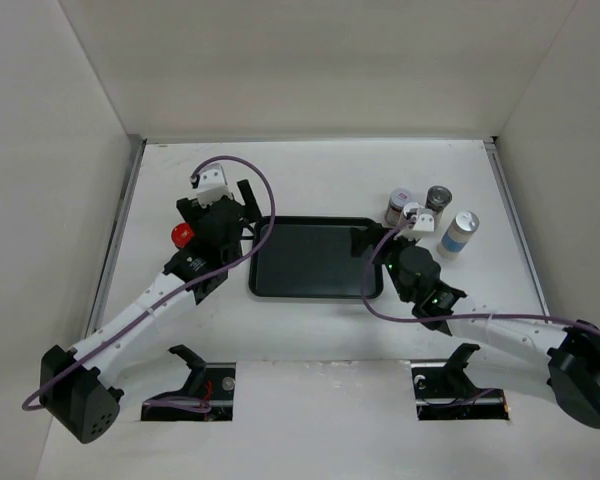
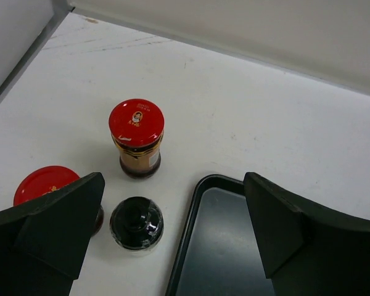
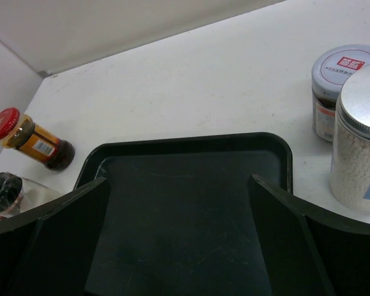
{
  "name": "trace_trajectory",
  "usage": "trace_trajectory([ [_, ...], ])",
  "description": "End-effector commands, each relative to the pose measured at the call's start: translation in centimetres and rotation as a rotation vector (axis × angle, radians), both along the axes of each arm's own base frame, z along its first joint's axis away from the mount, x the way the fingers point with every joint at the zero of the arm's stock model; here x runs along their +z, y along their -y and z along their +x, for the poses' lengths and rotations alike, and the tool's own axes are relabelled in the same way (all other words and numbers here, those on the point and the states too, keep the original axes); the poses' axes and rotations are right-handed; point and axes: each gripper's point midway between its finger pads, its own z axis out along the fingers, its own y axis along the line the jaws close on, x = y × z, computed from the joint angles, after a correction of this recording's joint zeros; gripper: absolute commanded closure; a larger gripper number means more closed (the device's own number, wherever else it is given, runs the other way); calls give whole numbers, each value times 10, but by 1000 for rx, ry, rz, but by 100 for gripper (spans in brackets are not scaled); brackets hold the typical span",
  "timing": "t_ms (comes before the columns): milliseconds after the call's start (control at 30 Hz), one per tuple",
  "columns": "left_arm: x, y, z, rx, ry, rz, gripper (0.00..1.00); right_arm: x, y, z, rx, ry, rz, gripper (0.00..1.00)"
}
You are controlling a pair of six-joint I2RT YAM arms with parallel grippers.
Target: Organize the condiment bottles
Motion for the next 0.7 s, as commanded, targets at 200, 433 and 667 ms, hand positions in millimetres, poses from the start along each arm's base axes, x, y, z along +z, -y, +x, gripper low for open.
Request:
trace_trajectory([
  [200, 8, -50, -18, 110, 95, -62, 0, 36, -33, -8, 75, 76, 8, 0],
  [433, 0, -104, -34, 272, 93, -39, 0, 41, -72, -28, 202, 112, -55, 1],
  [667, -23, -107, -29, 261, 27, -39, 54, 35, -73, -31, 220, 95, -63, 64],
])
